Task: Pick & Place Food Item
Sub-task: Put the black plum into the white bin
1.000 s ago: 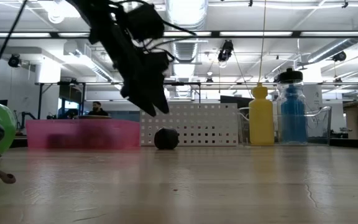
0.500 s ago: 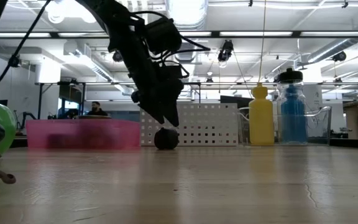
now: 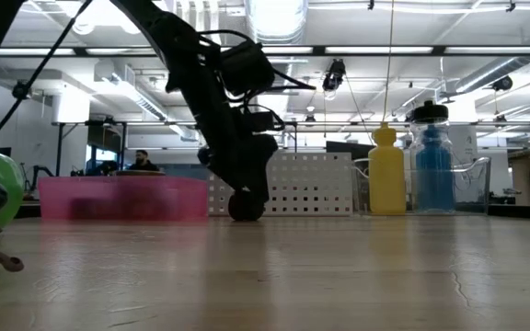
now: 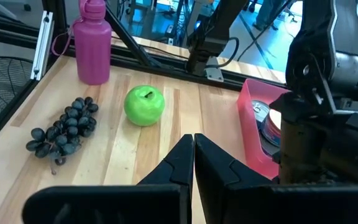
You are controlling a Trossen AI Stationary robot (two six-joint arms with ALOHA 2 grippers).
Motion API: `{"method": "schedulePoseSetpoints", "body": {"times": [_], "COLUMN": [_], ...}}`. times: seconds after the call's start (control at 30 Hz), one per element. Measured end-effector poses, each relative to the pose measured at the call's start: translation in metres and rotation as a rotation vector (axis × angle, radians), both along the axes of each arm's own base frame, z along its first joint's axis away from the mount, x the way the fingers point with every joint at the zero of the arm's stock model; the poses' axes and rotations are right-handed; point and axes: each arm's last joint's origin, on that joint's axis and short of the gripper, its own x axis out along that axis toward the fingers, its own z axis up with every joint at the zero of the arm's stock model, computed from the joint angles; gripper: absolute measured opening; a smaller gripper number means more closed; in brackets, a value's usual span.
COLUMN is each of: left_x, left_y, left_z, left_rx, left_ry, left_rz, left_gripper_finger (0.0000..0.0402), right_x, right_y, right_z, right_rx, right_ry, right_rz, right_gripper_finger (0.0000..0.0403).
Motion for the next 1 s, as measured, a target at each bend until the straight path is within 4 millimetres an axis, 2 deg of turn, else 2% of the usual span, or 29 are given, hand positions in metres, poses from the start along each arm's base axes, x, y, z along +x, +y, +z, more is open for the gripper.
{"method": "schedulePoseSetpoints", "body": {"times": [0.27, 0.53, 1.0], "left_x": [0.000, -0.003, -0.003], "left_y": [0.001, -0.001, -0.001], "left_z": [-0.005, -0.012, -0.012], "left_rx": [-0.006, -0.051, -0.049], "left_ry": [0.018, 0.048, 0.041], "left_rz": [0.003, -0.017, -0.018], "left_gripper_finger": [0.0379, 0.0373, 0.0371], "right_x": [0.000, -0.003, -0.003], "right_y": [0.000, -0.002, -0.006], "right_z": [0.000, -0.006, -0.009], "right_rx": [0.000, 0.112, 0.134], "right_ry": [0.002, 0.055, 0.082], "right_rz": [-0.002, -0.076, -0.107], "right_gripper_finger": [0.0008, 0.0008, 0.0008]}}
